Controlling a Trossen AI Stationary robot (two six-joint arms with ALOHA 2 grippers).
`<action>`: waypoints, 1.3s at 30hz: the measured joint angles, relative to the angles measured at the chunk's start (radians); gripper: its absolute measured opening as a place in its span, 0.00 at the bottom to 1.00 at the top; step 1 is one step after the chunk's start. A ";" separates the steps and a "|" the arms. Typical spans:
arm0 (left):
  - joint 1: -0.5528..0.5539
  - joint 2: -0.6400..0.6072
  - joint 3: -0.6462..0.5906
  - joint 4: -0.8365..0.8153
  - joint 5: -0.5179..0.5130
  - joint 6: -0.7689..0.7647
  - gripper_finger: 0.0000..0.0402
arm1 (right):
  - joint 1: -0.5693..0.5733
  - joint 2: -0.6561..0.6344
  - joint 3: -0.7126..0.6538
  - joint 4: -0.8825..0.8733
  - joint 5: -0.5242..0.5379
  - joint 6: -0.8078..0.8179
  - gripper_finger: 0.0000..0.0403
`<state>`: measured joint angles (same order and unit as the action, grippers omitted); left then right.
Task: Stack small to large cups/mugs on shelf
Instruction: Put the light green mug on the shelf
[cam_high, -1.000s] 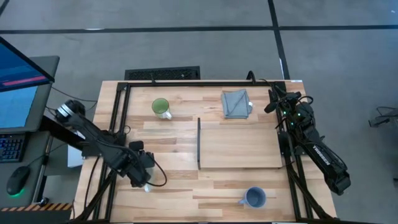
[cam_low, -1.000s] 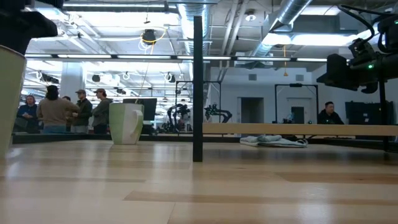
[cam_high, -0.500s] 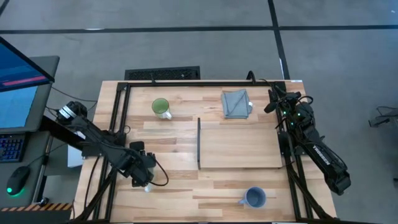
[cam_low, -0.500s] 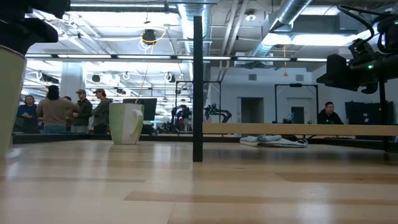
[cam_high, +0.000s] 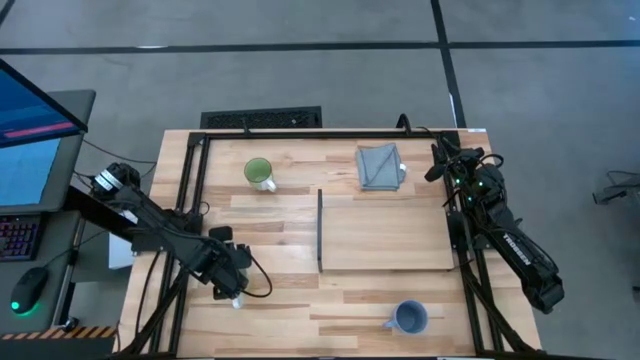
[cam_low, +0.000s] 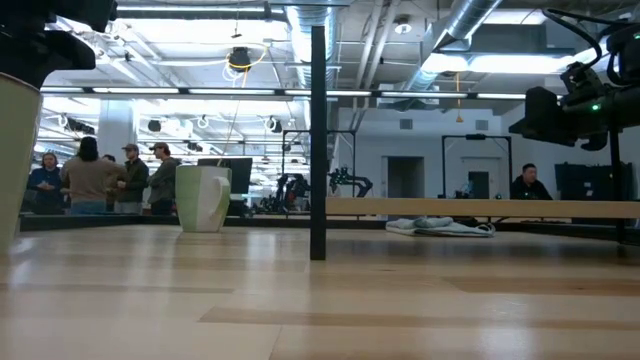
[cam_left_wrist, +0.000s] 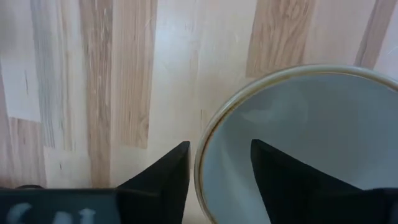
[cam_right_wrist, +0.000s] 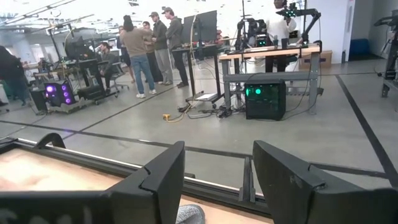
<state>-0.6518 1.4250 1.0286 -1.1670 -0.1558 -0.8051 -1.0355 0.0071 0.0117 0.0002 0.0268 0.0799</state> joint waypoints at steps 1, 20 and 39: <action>0.000 0.000 0.000 0.002 0.006 -0.001 0.37 | 0.000 0.000 0.000 0.000 0.000 0.000 0.53; 0.000 0.000 -0.030 0.029 0.012 -0.029 0.27 | 0.000 0.000 0.000 0.000 0.000 0.000 0.53; 0.075 -0.002 -0.105 0.066 0.086 0.004 0.07 | 0.000 0.000 0.000 0.000 0.000 0.000 0.53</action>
<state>-0.5771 1.4228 0.9235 -1.1010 -0.0694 -0.8014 -1.0354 0.0074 0.0118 0.0002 0.0269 0.0799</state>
